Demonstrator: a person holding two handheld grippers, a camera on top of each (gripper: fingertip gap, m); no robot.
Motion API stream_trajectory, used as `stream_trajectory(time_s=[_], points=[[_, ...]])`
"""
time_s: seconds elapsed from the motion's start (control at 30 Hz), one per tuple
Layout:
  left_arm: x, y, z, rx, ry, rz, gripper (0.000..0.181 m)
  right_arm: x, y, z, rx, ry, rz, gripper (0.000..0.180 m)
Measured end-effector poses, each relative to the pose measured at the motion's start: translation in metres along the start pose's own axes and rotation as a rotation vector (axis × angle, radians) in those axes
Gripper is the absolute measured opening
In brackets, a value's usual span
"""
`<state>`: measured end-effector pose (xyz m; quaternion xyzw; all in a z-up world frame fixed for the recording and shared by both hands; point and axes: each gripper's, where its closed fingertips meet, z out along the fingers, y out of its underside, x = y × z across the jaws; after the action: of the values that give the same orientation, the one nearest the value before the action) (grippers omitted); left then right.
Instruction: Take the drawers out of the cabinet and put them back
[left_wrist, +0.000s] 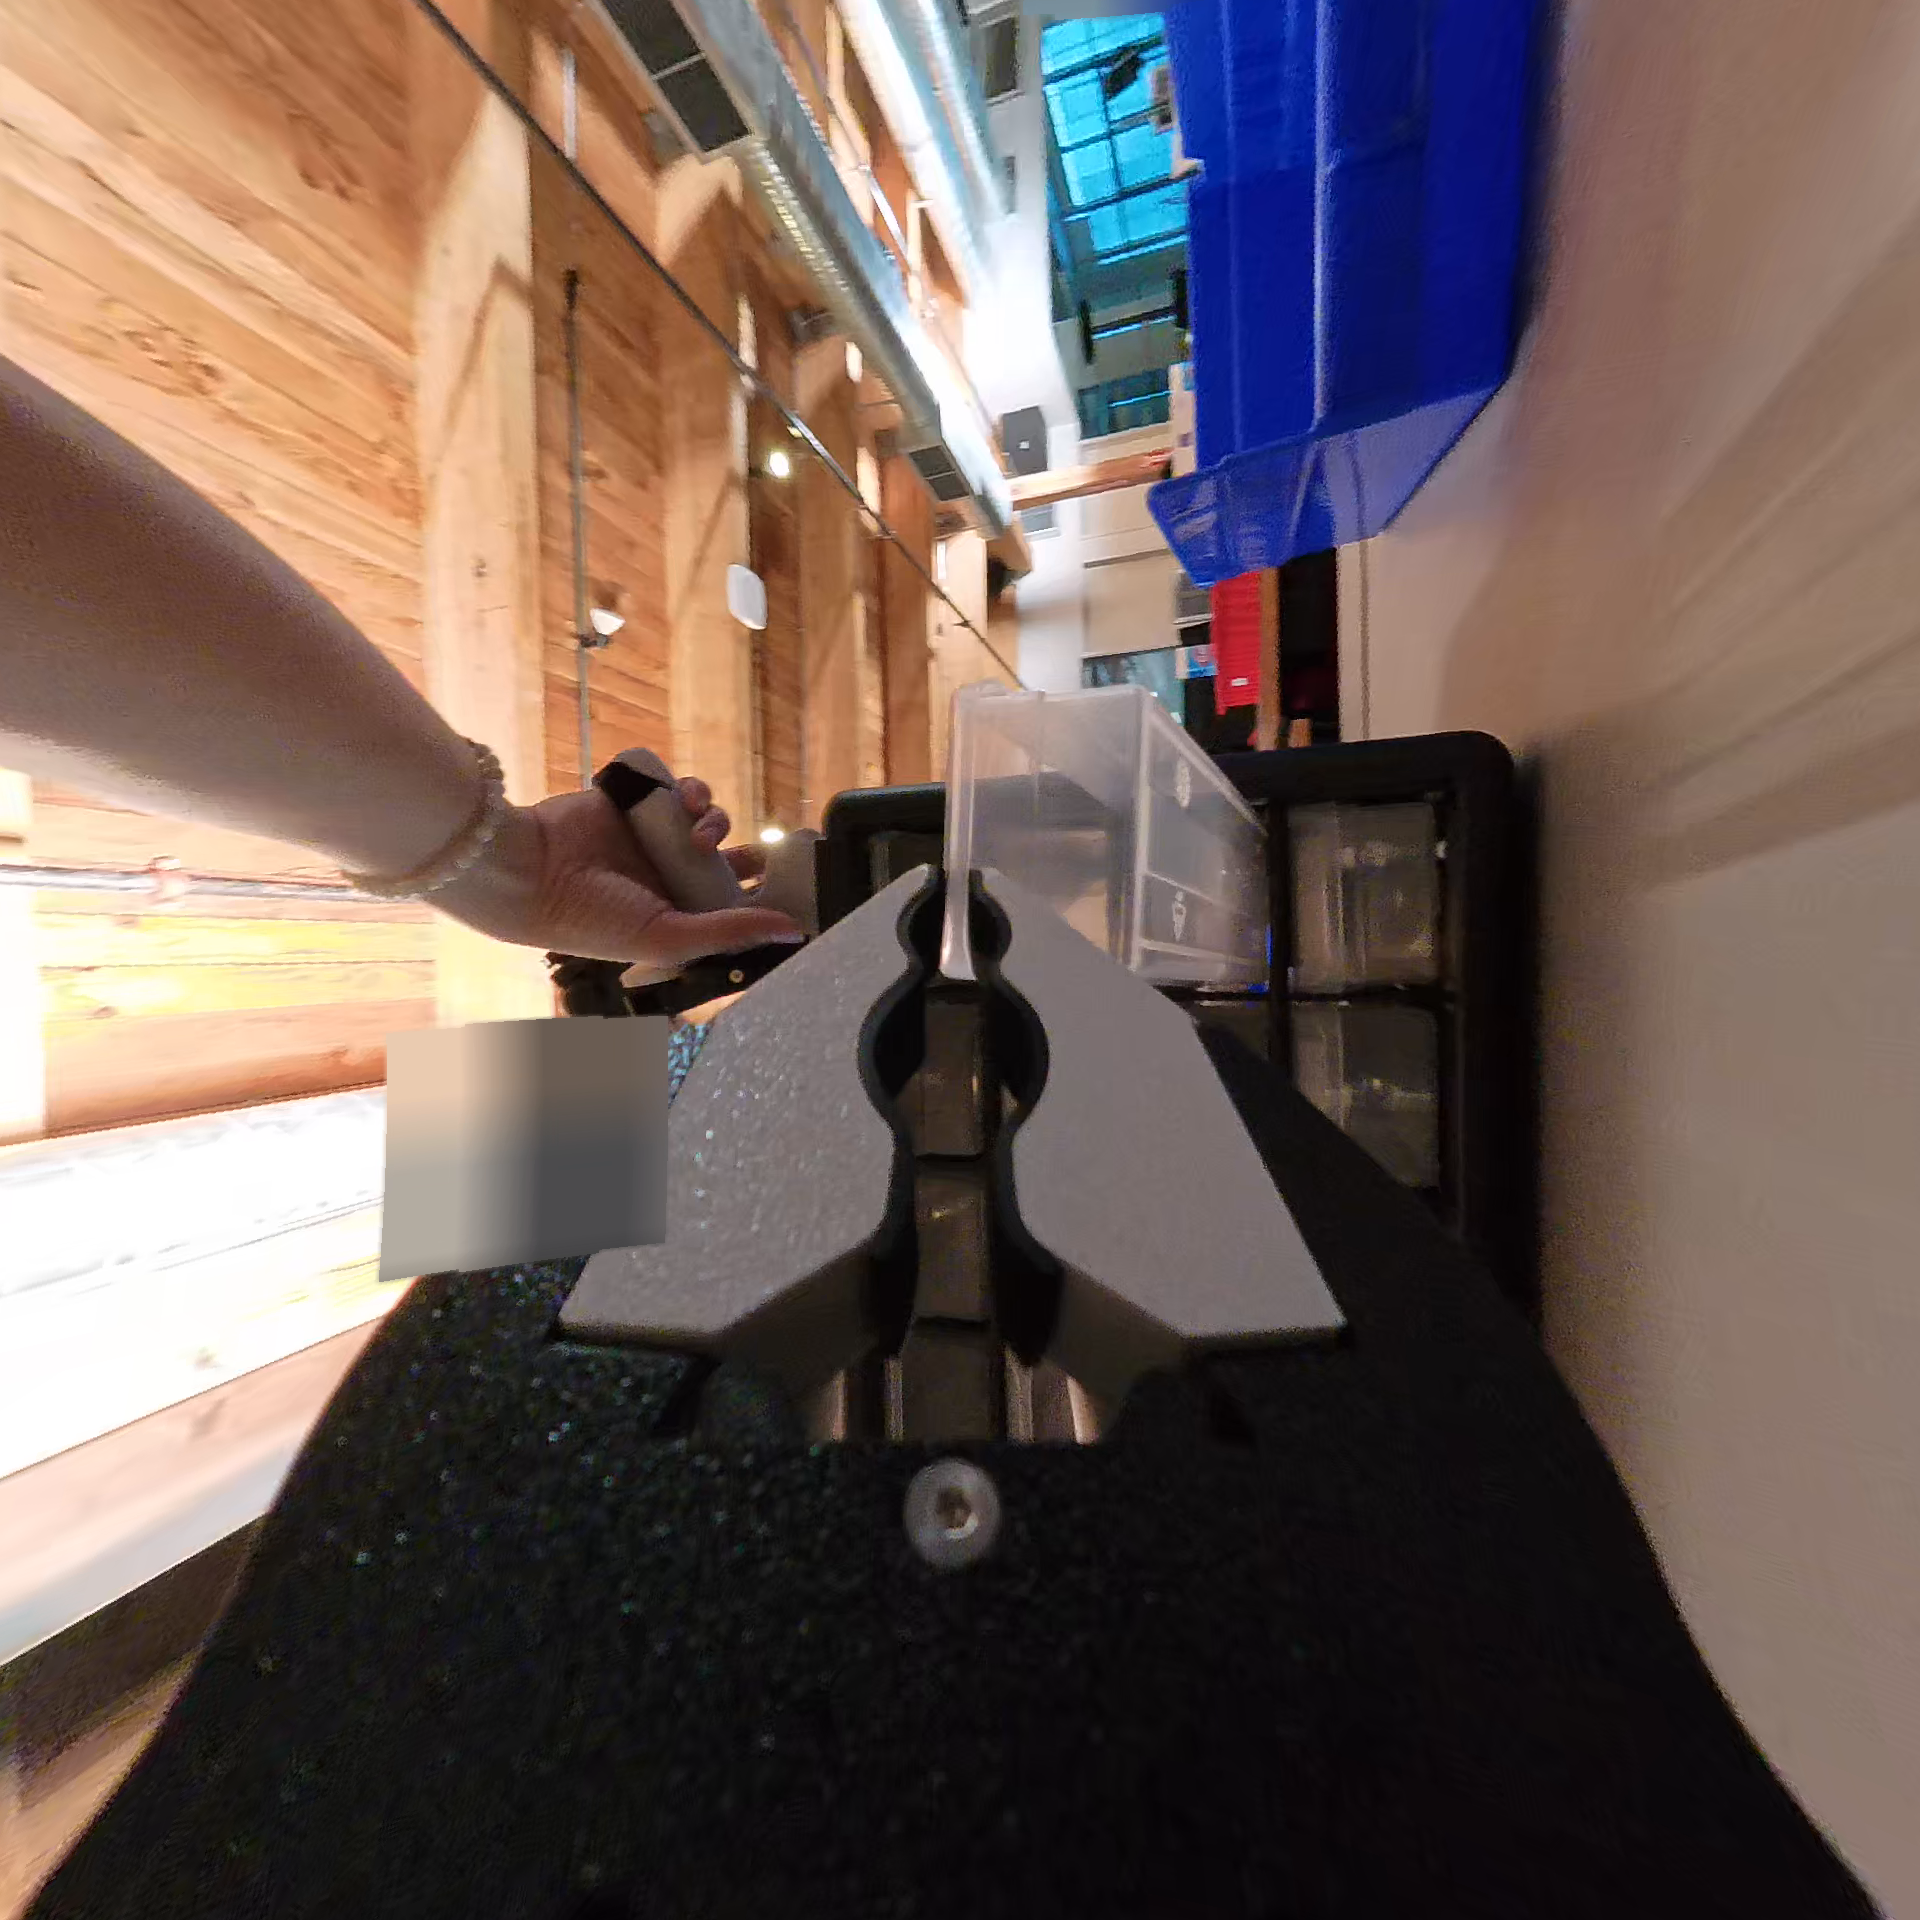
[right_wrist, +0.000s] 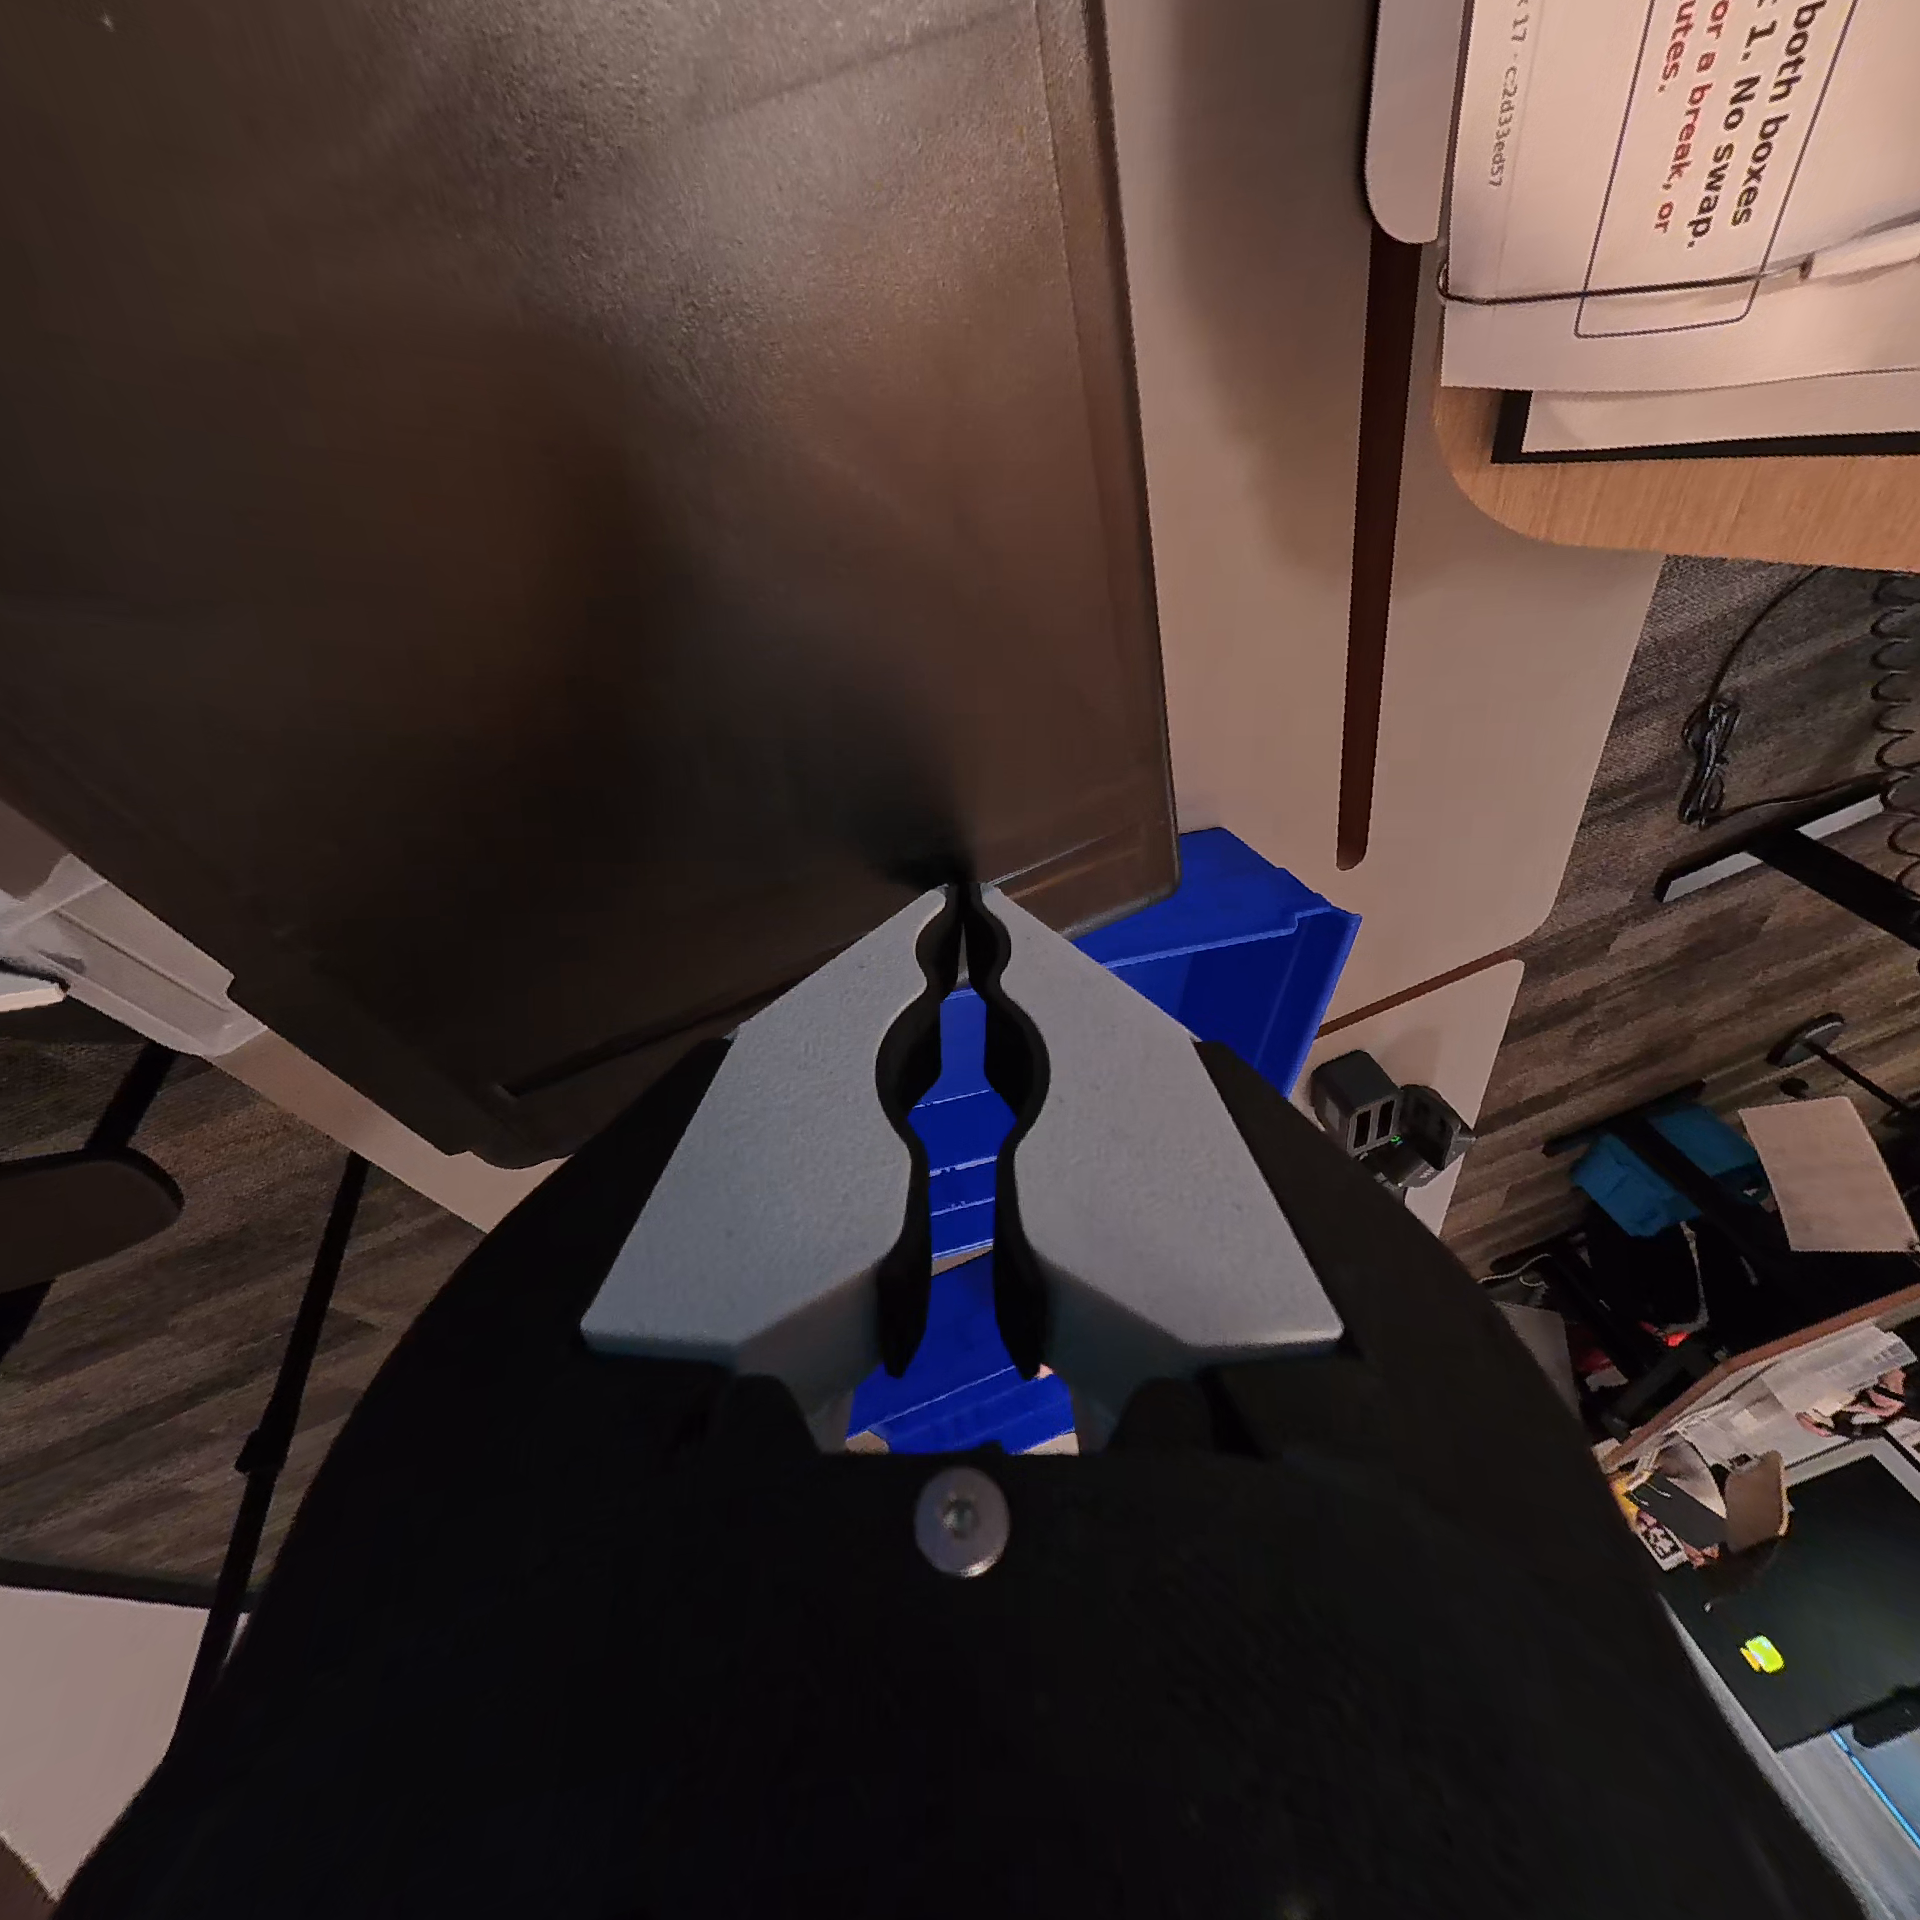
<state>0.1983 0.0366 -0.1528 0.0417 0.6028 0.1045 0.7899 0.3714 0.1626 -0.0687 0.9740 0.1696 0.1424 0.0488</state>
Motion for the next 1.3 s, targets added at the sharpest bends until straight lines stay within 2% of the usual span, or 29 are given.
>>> stream_trajectory(time_s=[0.1, 0.23, 0.33, 1.0, 1.17, 1.3], points=[[0.005, 0.001, 0.000, -0.008, -0.045, 0.004, 0.001, 0.000, 0.000, 0.000, 0.006, 0.000, 0.002, 0.000], [0.037, 0.020, 0.006, -0.110, 0.027, 0.004, 0.004, 0.000, 0.000, 0.000, 0.013, 0.001, 0.004, 0.000], [0.039, 0.024, 0.012, -0.104, -0.018, 0.027, 0.004, 0.000, 0.000, 0.000, 0.016, -0.006, 0.006, 0.000], [0.062, 0.066, 0.080, -0.235, 0.118, 0.053, 0.005, 0.000, 0.000, 0.000, 0.031, -0.004, 0.004, 0.000], [0.063, 0.066, 0.081, -0.251, 0.157, -0.026, 0.006, 0.000, 0.000, 0.000, 0.035, -0.004, 0.007, 0.000], [0.068, 0.066, 0.075, -0.262, 0.211, -0.085, 0.023, 0.000, 0.000, 0.000, 0.029, 0.007, 0.006, 0.000]])
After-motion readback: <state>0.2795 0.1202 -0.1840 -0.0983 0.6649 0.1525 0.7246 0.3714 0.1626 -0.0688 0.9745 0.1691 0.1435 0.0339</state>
